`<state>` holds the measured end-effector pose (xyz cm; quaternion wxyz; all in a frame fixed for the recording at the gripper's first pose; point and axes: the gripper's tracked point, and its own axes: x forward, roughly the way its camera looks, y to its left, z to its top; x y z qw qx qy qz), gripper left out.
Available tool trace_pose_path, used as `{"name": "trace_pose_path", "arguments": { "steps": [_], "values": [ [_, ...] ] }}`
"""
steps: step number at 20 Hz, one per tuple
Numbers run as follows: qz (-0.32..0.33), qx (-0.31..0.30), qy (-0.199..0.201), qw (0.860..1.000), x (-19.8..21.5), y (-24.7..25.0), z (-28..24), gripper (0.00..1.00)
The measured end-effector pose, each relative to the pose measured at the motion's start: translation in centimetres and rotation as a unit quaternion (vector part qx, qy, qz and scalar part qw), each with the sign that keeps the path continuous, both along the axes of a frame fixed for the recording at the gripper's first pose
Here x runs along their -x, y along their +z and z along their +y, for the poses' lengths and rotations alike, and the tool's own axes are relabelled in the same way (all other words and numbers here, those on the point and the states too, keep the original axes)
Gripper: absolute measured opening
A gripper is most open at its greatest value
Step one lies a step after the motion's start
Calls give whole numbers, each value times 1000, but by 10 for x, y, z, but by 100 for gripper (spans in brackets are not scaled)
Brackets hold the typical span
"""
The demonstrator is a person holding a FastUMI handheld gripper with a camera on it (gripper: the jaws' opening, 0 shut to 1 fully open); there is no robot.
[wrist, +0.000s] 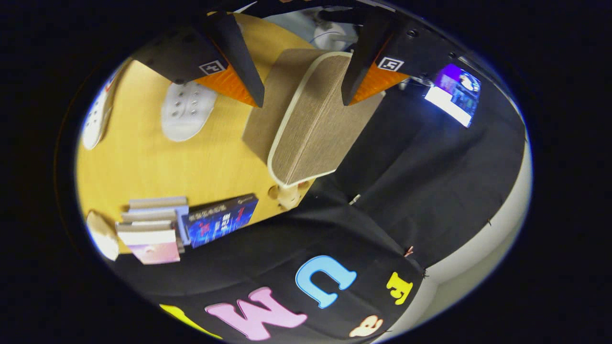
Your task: Open the storage box then place both shoes into the box .Put the left shoe in first, then the right shoe, with the right side of both shoes facing outward in a uniform manner.
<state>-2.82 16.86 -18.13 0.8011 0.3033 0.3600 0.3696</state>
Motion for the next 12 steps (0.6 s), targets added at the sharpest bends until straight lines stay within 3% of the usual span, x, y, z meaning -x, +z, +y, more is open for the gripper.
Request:
{"name": "trace_pose_path", "arguments": {
  "steps": [3, 12],
  "values": [
    [57, -41, 41, 997, 14, -18, 22, 98],
    [144, -142, 86, 975, 9, -30, 53, 98]
  ]
}}
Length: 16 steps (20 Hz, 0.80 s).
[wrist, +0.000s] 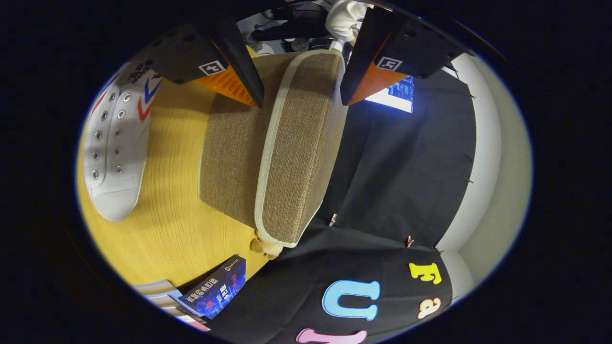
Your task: Open the storage box then place both shoes into the box .Put the left shoe in first, then the right shoe, with the right side of both shoes facing outward in a uniform manner.
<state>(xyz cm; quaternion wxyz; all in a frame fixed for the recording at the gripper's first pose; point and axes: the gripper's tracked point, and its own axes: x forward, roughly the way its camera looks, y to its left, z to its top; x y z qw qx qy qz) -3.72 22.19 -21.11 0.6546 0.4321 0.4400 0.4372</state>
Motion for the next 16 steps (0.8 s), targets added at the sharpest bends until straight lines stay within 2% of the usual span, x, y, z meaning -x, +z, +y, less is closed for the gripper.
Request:
{"name": "trace_pose_path", "arguments": {
  "steps": [8, 16],
  "values": [
    [46, -76, 44, 995, 12, 30, -2, 97],
    [77, -153, 26, 985, 14, 89, -23, 95]
  ]
}}
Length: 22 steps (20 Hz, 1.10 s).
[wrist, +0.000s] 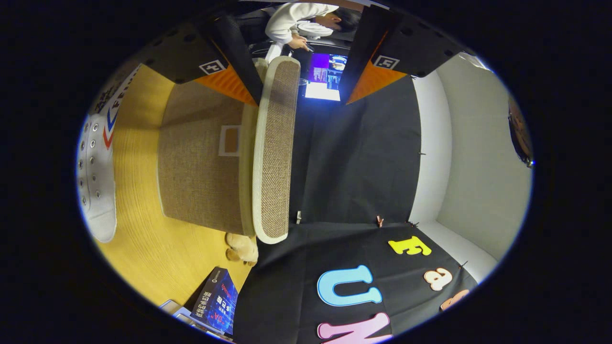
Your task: Open the storage box then place both shoes into the box .Put the left shoe in first, then the right shoe, with the right side of both shoes facing outward in a uniform manner.
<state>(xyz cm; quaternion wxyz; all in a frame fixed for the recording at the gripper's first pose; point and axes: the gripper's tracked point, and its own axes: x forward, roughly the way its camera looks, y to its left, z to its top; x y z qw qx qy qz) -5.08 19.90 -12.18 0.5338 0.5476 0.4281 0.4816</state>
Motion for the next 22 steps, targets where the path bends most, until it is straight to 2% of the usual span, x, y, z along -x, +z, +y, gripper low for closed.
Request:
{"name": "trace_pose_path", "arguments": {
  "steps": [1, 2, 5, 7, 8, 10, 12, 18, 22],
  "values": [
    [5, -4, -3, 1000, -1, 4, 0, 95],
    [11, -7, -6, 1000, -2, 8, 3, 80],
    [24, -15, 2, 1000, 6, 23, 9, 73],
    [11, -4, 1, 1000, 10, 26, 19, 54],
    [11, 42, -19, 999, 3, 12, 25, 39],
    [13, 52, -40, 998, -3, 13, 33, 11],
    [13, 63, -50, 997, 0, 23, 34, 5],
    [-15, 95, -57, 994, 6, 62, 60, 5],
    [-39, 107, -63, 992, 4, 94, 95, 6]
  ]
}}
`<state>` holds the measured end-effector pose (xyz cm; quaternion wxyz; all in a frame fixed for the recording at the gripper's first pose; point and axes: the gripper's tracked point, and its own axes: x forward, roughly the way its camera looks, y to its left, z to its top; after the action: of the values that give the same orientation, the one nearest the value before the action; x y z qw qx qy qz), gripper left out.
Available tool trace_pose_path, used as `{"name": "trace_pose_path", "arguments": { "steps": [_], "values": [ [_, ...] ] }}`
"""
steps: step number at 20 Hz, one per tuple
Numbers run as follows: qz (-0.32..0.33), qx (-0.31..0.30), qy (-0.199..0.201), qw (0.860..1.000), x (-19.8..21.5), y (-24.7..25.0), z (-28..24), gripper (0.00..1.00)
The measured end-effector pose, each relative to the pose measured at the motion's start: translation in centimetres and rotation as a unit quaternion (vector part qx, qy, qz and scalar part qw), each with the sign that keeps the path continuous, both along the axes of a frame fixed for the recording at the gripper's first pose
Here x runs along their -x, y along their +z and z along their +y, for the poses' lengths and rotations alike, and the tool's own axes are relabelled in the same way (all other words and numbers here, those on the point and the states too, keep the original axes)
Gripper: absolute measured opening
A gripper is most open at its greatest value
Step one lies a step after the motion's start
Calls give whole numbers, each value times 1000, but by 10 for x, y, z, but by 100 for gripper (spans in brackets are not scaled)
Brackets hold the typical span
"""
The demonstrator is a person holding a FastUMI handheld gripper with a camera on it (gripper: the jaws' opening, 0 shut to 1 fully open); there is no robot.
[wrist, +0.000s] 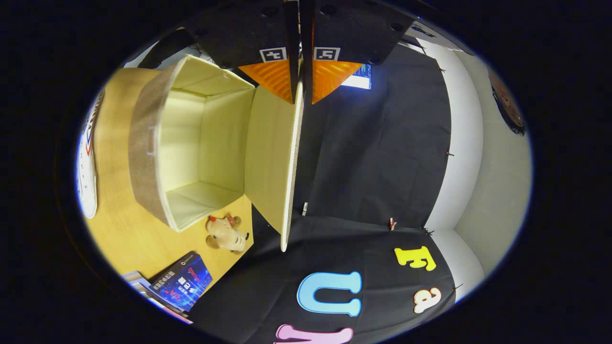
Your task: Open the storage box then place both shoes into the box .Put the left shoe in first, then the right shoe, with the right side of both shoes facing outward in a uniform manner.
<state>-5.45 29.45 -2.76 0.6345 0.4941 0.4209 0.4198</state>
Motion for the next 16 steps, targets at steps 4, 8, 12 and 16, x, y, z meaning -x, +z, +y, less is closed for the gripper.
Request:
{"name": "trace_pose_path", "arguments": {
  "steps": [4, 8, 12, 16],
  "values": [
    [-18, 9, -2, 1000, -7, 24, 51, 7],
    [-39, 22, 7, 999, -7, 35, 103, 8],
    [-48, 41, 15, 998, -11, 28, 160, 8],
    [-58, 74, 34, 995, -9, 13, 217, 8]
  ]
}}
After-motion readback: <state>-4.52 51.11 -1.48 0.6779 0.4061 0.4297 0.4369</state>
